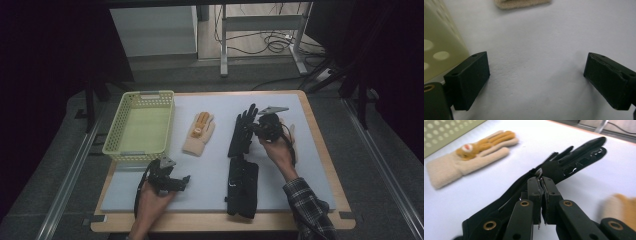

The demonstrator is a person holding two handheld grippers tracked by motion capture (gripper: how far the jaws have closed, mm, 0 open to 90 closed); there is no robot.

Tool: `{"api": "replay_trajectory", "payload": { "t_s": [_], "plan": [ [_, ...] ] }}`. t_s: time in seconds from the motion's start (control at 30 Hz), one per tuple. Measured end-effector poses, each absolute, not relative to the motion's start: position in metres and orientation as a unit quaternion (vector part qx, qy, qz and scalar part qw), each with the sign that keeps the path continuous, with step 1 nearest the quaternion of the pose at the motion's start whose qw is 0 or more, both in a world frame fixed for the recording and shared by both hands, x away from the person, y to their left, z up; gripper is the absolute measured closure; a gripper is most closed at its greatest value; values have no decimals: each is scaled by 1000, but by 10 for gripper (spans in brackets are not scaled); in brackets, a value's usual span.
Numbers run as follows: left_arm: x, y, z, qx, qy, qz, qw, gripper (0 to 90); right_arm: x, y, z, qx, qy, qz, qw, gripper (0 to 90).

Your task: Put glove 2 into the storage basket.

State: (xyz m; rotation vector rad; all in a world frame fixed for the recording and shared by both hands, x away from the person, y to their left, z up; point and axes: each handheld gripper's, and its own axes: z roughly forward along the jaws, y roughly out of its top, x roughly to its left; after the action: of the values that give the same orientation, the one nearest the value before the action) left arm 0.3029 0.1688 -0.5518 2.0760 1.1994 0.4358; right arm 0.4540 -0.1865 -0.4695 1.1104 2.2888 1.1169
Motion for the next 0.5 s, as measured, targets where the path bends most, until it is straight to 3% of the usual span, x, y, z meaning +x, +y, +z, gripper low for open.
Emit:
{"api": "replay_trajectory", "payload": {
  "t_s": [0.23, 0.5],
  "plan": [
    [303, 169, -552, 800, 462, 168, 345, 67, 452, -212, -443, 404, 805, 378, 214, 854],
    [303, 169, -552, 800, 462, 168, 345, 68, 459, -186, -447, 400, 814, 367, 206, 844]
  ]
}}
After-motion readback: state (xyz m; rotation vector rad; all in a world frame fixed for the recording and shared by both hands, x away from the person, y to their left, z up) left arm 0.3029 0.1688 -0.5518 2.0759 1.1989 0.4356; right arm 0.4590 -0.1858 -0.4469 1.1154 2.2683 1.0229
